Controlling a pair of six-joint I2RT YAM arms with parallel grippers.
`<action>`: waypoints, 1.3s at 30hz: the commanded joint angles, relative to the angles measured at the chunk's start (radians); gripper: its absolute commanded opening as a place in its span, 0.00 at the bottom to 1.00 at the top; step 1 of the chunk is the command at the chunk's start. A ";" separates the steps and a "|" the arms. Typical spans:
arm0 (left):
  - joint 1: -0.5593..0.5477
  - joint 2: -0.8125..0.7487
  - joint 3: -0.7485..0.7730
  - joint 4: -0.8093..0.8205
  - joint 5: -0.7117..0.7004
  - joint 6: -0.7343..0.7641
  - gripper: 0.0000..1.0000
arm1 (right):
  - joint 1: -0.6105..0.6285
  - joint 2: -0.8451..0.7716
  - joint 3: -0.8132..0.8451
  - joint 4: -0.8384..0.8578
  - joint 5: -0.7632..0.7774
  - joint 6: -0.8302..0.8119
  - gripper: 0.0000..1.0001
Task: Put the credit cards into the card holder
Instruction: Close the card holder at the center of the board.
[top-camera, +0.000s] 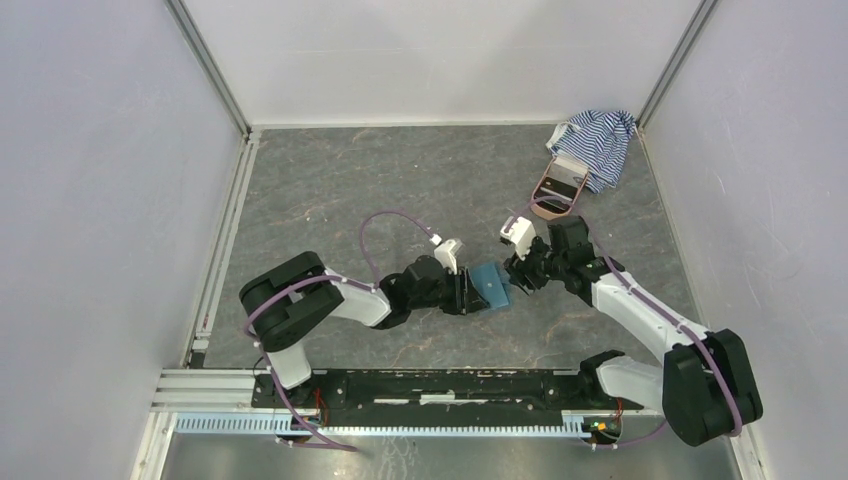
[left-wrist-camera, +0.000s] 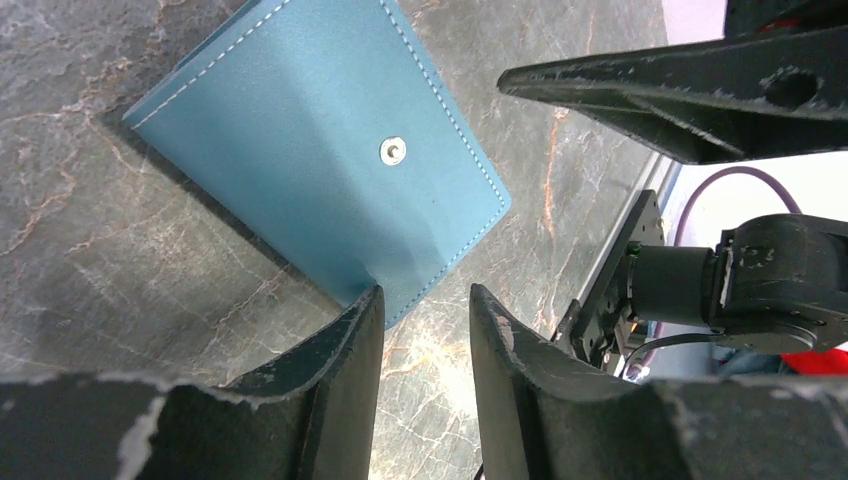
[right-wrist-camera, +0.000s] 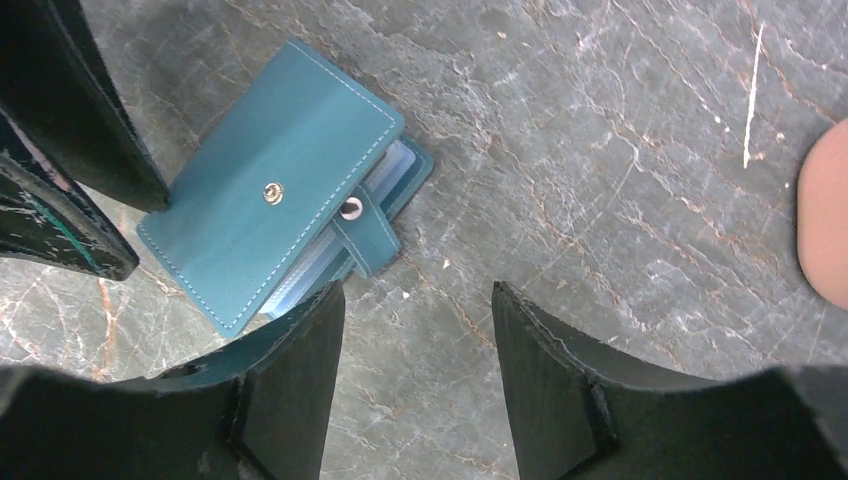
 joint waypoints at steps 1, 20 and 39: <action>0.010 -0.055 0.007 0.036 0.023 -0.035 0.45 | -0.005 -0.007 0.021 0.026 -0.084 -0.066 0.62; 0.024 0.029 0.139 -0.021 0.038 -0.020 0.44 | -0.005 0.277 0.171 -0.096 -0.256 -0.215 0.65; 0.060 0.091 0.045 0.049 0.044 -0.058 0.41 | -0.059 0.281 0.126 0.008 -0.324 -0.123 0.14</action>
